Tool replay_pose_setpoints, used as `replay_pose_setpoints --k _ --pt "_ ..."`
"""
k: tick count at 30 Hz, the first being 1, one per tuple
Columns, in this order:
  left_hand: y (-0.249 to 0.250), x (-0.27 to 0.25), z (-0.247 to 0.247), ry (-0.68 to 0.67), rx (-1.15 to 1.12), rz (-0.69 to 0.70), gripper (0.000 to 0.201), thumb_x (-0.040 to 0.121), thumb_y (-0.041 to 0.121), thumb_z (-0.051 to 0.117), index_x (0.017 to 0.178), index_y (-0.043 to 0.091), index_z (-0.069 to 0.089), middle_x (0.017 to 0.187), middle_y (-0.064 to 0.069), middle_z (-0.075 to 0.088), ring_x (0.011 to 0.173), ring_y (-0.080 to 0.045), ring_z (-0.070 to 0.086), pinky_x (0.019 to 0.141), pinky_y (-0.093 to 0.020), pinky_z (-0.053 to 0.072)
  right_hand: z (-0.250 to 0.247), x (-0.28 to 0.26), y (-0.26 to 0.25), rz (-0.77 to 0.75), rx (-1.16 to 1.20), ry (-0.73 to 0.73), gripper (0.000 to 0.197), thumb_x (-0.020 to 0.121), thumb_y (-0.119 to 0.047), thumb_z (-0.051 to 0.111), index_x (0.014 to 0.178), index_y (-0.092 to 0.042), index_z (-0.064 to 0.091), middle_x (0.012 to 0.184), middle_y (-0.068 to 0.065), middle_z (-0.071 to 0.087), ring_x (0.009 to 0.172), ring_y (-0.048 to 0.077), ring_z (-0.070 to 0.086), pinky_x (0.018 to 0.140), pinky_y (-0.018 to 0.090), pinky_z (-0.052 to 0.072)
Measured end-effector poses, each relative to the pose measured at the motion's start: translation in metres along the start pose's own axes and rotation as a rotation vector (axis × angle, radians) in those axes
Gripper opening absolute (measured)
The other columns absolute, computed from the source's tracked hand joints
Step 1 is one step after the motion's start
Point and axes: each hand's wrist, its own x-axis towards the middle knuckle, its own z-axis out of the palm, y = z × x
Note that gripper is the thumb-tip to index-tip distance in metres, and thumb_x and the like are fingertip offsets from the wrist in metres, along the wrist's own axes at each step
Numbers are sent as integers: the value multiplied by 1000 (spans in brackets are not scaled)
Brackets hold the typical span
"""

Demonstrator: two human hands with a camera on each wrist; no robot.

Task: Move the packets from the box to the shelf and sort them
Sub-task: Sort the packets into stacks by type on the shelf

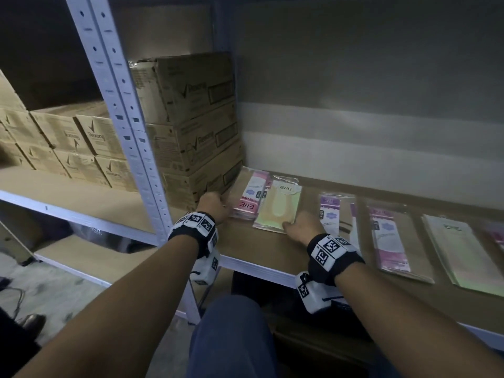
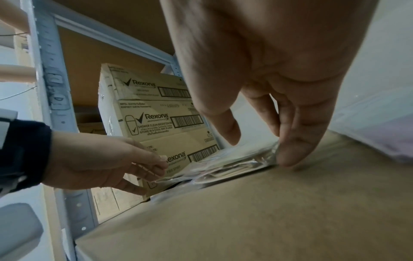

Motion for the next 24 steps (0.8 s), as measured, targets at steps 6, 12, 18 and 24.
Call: replay_pose_setpoints --k 6,12,18,24 --pt "5 17 8 -82 31 -91 40 86 28 62 106 -7 61 110 -22 64 100 -35 62 74 -34 49 7 16 5 89 71 -61 29 88 -28 59 100 -2 60 98 15 66 82 29 65 75 37 56" --pt "8 24 16 -70 71 -141 26 83 18 64 98 -4 62 109 -21 64 98 -34 64 76 -35 52 5 22 3 173 135 -42 21 83 -14 66 98 1 62 88 15 64 71 27 62 71 38 59" --pt "10 22 16 -56 8 -189 23 75 18 73 86 0 64 100 -18 66 91 -32 65 72 -34 53 -2 20 3 169 254 59 22 75 -12 73 90 2 65 86 17 70 69 27 65 57 31 55" --pt "12 18 7 -22 -240 -276 34 69 25 79 88 -1 70 85 -11 67 74 -22 61 65 -27 49 -19 7 6 238 806 61 21 81 9 64 73 -6 53 90 16 62 73 30 67 66 38 60"
